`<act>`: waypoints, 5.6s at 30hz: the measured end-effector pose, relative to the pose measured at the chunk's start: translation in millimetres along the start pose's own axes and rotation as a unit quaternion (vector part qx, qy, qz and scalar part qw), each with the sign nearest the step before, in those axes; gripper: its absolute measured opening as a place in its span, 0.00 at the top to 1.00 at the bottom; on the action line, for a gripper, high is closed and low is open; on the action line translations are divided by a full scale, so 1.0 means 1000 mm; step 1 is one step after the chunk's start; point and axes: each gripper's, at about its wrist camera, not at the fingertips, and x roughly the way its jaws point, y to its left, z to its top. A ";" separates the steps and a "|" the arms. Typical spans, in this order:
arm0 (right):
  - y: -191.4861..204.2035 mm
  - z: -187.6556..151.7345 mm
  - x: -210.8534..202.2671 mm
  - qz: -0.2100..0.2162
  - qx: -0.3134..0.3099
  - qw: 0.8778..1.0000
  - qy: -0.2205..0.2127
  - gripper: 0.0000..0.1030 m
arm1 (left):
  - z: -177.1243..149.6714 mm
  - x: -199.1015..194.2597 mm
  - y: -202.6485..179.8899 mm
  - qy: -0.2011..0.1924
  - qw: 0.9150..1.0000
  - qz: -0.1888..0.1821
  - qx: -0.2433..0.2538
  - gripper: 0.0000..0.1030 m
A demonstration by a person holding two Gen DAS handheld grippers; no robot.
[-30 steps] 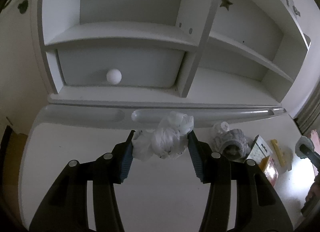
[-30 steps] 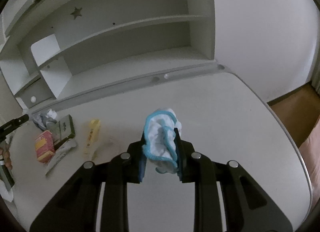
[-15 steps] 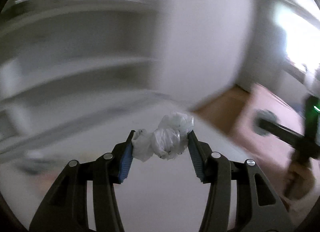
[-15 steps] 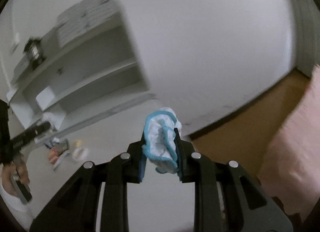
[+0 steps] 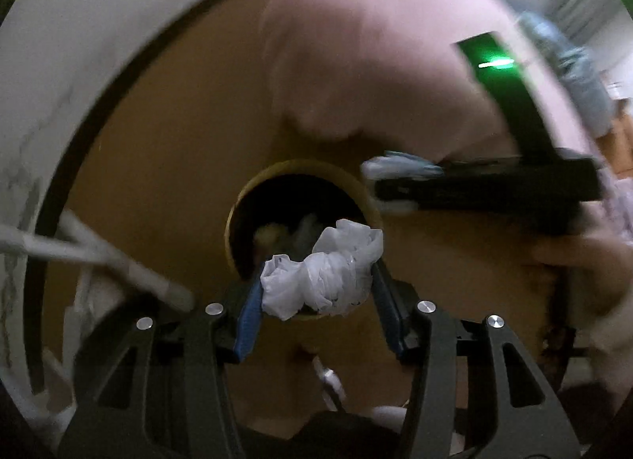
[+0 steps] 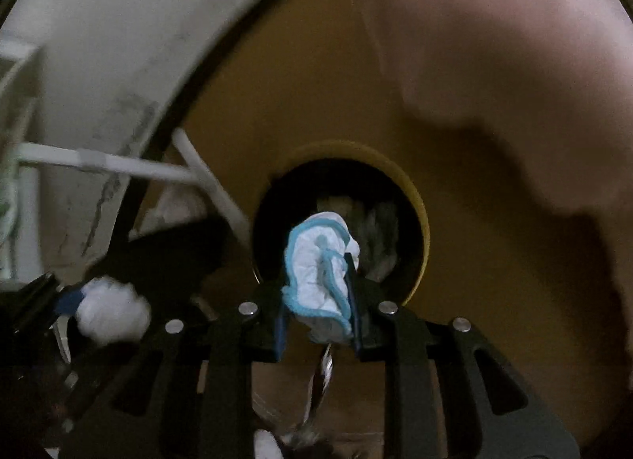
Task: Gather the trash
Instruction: 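Carry the plastic bag and cloth over the bin and open both tools, then swing both open tools back toward the desk, then grasp the red snack box with the left tool while the right tool grasps the white tape roll, then carry the red box and tape roll to the bin and open both tools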
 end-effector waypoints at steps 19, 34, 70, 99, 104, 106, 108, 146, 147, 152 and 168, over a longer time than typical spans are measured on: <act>-0.036 0.004 -0.054 -0.014 0.083 0.989 -0.118 0.13 | 0.021 -0.002 -0.023 -0.066 0.998 0.008 0.022 0.08; 0.085 -0.044 -0.234 -0.159 -0.033 0.899 -0.407 0.07 | -0.057 -0.310 0.041 -0.404 0.904 0.133 -0.040 0.06; 0.600 -0.123 -0.099 -0.001 -0.462 0.842 -0.279 0.07 | -0.292 -0.360 0.357 -0.290 0.861 0.256 -0.331 0.26; 0.575 -0.096 -0.086 0.003 -0.442 0.865 -0.238 0.58 | -0.348 -0.370 0.319 -0.269 0.863 0.283 -0.319 0.39; 0.576 -0.100 -0.085 -0.005 -0.456 0.858 -0.237 0.58 | -0.374 -0.362 0.330 -0.235 0.854 0.294 -0.360 0.29; 0.576 -0.101 -0.086 -0.009 -0.456 0.857 -0.239 0.58 | -0.376 -0.361 0.331 -0.221 0.849 0.311 -0.365 0.16; 0.575 -0.101 -0.087 -0.009 -0.455 0.858 -0.239 0.56 | -0.378 -0.361 0.330 -0.211 0.848 0.323 -0.363 0.13; 0.538 -0.096 -0.116 0.061 -0.432 0.868 -0.236 0.64 | -0.340 -0.386 0.292 -0.264 0.865 0.296 -0.308 0.60; 0.530 -0.093 -0.125 0.084 -0.424 0.871 -0.235 0.64 | -0.327 -0.386 0.283 -0.266 0.871 0.294 -0.291 0.60; 0.469 -0.080 -0.197 0.104 -0.399 0.869 -0.274 0.64 | -0.236 -0.379 0.214 -0.287 0.905 0.259 -0.177 0.60; 0.057 -0.017 -0.169 -0.022 -0.086 0.987 -0.133 0.64 | -0.006 -0.074 -0.053 -0.069 0.992 0.029 0.103 0.60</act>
